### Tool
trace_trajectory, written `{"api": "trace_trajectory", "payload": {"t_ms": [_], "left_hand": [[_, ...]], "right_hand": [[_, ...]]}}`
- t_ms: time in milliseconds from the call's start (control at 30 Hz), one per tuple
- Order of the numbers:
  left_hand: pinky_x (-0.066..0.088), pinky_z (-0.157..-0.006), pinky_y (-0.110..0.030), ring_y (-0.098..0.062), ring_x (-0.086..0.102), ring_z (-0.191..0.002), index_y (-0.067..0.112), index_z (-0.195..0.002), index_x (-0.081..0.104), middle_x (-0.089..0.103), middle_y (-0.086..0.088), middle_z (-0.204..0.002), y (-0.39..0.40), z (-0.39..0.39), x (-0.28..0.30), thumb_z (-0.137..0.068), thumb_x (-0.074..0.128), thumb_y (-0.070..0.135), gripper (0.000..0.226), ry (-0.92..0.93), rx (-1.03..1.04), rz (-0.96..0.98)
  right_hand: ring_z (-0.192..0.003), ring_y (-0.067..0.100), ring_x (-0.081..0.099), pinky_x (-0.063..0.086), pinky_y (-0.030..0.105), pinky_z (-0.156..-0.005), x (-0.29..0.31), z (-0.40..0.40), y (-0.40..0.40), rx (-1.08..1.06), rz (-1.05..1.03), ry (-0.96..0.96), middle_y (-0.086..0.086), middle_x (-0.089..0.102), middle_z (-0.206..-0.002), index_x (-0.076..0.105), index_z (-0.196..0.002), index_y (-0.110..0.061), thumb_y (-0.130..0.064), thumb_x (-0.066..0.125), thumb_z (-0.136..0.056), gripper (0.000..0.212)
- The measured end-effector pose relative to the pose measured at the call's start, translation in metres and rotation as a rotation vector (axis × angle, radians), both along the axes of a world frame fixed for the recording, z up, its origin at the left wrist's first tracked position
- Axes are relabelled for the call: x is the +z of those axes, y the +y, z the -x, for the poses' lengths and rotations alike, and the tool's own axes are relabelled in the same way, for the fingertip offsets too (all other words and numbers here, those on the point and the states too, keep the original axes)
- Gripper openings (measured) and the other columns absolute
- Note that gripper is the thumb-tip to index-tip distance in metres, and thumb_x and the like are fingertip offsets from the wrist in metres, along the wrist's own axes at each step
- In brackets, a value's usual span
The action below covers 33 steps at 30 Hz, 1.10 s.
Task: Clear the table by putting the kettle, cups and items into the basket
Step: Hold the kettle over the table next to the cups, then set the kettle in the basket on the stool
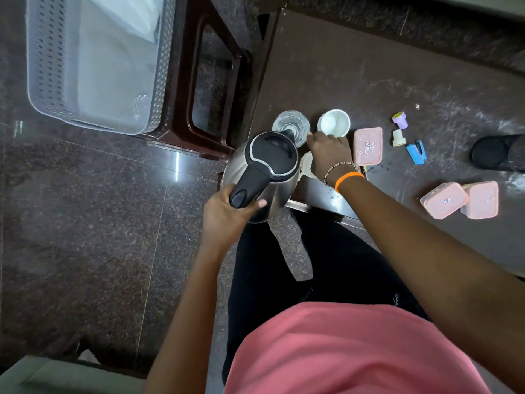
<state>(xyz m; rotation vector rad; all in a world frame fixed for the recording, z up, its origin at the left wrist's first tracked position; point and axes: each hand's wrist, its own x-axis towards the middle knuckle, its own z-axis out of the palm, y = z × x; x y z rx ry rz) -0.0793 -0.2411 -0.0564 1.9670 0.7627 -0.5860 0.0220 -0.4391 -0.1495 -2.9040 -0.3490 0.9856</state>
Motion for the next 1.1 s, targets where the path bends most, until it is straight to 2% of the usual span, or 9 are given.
{"api": "trace_trajectory", "payload": {"t_ms": [67, 233, 367, 500, 600, 767, 833, 967, 1100], "left_hand": [[0.052, -0.058, -0.045, -0.015, 0.052, -0.059, 0.017, -0.076, 0.062, 0.06, -0.005, -0.065, 0.01, 0.006, 0.006, -0.057, 0.08, 0.041, 0.036, -0.032, 0.071, 0.034], [0.057, -0.066, -0.047, -0.012, 0.057, -0.064, 0.033, -0.075, 0.067, 0.063, 0.005, -0.065, 0.041, 0.015, 0.032, -0.053, 0.08, 0.043, 0.027, -0.137, 0.247, 0.131], [0.054, -0.062, -0.032, -0.01, 0.059, -0.064, 0.026, -0.08, 0.071, 0.068, 0.005, -0.068, 0.071, 0.014, 0.058, -0.056, 0.083, 0.031, 0.028, -0.251, 0.384, 0.165], [0.051, -0.057, -0.014, 0.002, 0.062, -0.061, 0.031, -0.075, 0.071, 0.071, 0.016, -0.066, 0.112, 0.005, 0.085, -0.058, 0.082, 0.027, 0.021, -0.423, 0.467, 0.137], [0.051, -0.058, -0.014, 0.005, 0.06, -0.06, 0.03, -0.074, 0.07, 0.069, 0.019, -0.064, 0.144, -0.009, 0.098, -0.059, 0.082, 0.026, 0.02, -0.526, 0.486, 0.094], [0.048, -0.055, -0.013, 0.008, 0.054, -0.058, 0.032, -0.069, 0.065, 0.063, 0.022, -0.059, 0.207, -0.05, 0.097, -0.058, 0.081, 0.029, 0.019, -0.648, 0.521, 0.081], [0.052, -0.055, -0.022, 0.005, 0.052, -0.058, 0.032, -0.068, 0.065, 0.061, 0.021, -0.058, 0.234, -0.071, 0.089, -0.057, 0.08, 0.032, 0.019, -0.663, 0.528, 0.071], [0.054, -0.067, -0.064, -0.017, 0.051, -0.068, 0.034, -0.066, 0.066, 0.055, 0.001, -0.066, 0.257, -0.106, 0.065, -0.056, 0.082, 0.033, 0.019, -0.65, 0.568, 0.118], [0.054, -0.069, -0.061, -0.014, 0.053, -0.067, 0.036, -0.068, 0.067, 0.059, 0.014, -0.061, 0.284, -0.127, 0.034, -0.056, 0.082, 0.036, 0.02, -0.609, 0.561, 0.127]], "right_hand": [[-0.118, 0.033, 0.05, 0.035, 0.045, -0.1, 0.005, 0.01, 0.008, -0.048, -0.037, -0.079, 0.013, 0.05, -0.131, 0.047, -0.131, -0.012, -0.007, 0.053, -0.08, 0.052], [-0.104, 0.032, 0.057, 0.039, 0.042, -0.089, 0.025, 0.023, 0.049, -0.184, -0.305, -0.175, 0.011, 0.062, -0.109, 0.067, -0.101, -0.014, -0.014, 0.051, -0.081, 0.025], [-0.086, 0.037, 0.063, 0.046, 0.042, -0.076, 0.051, 0.009, 0.088, -0.187, -0.536, -0.238, 0.017, 0.066, -0.09, 0.071, -0.089, -0.008, -0.01, 0.052, -0.079, 0.022], [-0.09, 0.035, 0.061, 0.047, 0.04, -0.084, 0.066, -0.023, 0.134, -0.211, -0.652, -0.179, 0.019, 0.064, -0.095, 0.072, -0.095, -0.007, -0.006, 0.055, -0.085, 0.02], [-0.086, 0.031, 0.063, 0.044, 0.03, -0.081, 0.069, -0.043, 0.173, -0.264, -0.69, -0.196, 0.018, 0.065, -0.098, 0.072, -0.098, -0.006, -0.004, 0.053, -0.086, 0.022], [-0.092, 0.031, 0.062, 0.041, 0.028, -0.084, 0.056, -0.073, 0.241, -0.367, -0.677, -0.177, 0.018, 0.065, -0.101, 0.067, -0.11, -0.006, -0.006, 0.05, -0.087, 0.028], [-0.099, 0.031, 0.061, 0.04, 0.028, -0.089, 0.047, -0.083, 0.27, -0.434, -0.668, -0.143, 0.019, 0.067, -0.103, 0.06, -0.119, -0.006, -0.008, 0.053, -0.088, 0.032], [-0.107, 0.036, 0.06, 0.045, 0.037, -0.091, 0.029, -0.098, 0.3, -0.634, -0.6, -0.032, 0.022, 0.066, -0.109, 0.049, -0.126, -0.008, -0.017, 0.055, -0.088, 0.039], [-0.103, 0.039, 0.062, 0.05, 0.041, -0.093, 0.014, -0.108, 0.322, -0.744, -0.528, -0.013, 0.025, 0.065, -0.11, 0.049, -0.12, -0.004, -0.017, 0.054, -0.088, 0.035]]}}
